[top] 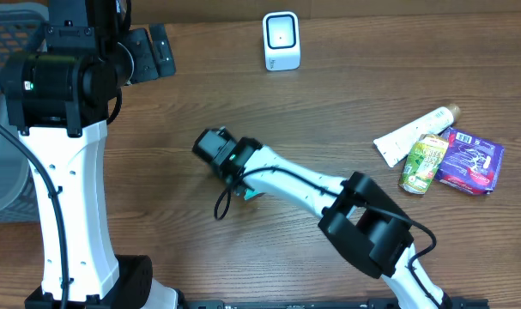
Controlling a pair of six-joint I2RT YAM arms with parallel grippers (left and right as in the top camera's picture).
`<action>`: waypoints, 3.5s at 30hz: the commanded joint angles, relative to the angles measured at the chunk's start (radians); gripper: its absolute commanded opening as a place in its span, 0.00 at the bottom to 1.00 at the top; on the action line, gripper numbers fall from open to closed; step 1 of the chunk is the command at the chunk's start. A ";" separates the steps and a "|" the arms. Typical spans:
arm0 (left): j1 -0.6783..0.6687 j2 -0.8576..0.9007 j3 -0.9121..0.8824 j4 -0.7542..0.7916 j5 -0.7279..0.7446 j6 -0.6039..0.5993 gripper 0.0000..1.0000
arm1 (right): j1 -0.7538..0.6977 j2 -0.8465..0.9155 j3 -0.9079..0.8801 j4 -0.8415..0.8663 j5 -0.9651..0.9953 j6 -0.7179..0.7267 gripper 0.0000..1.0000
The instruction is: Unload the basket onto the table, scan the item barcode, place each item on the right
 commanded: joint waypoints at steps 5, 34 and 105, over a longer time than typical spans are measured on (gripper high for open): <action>-0.001 0.005 0.011 0.003 -0.013 -0.013 1.00 | 0.067 -0.036 0.014 0.037 0.206 -0.014 0.74; -0.001 0.005 0.011 0.003 -0.013 -0.013 1.00 | 0.026 0.085 0.006 -0.005 0.035 0.020 0.18; -0.001 0.005 0.011 0.003 -0.013 -0.014 1.00 | -0.418 -0.218 -0.161 0.137 -0.988 0.419 1.00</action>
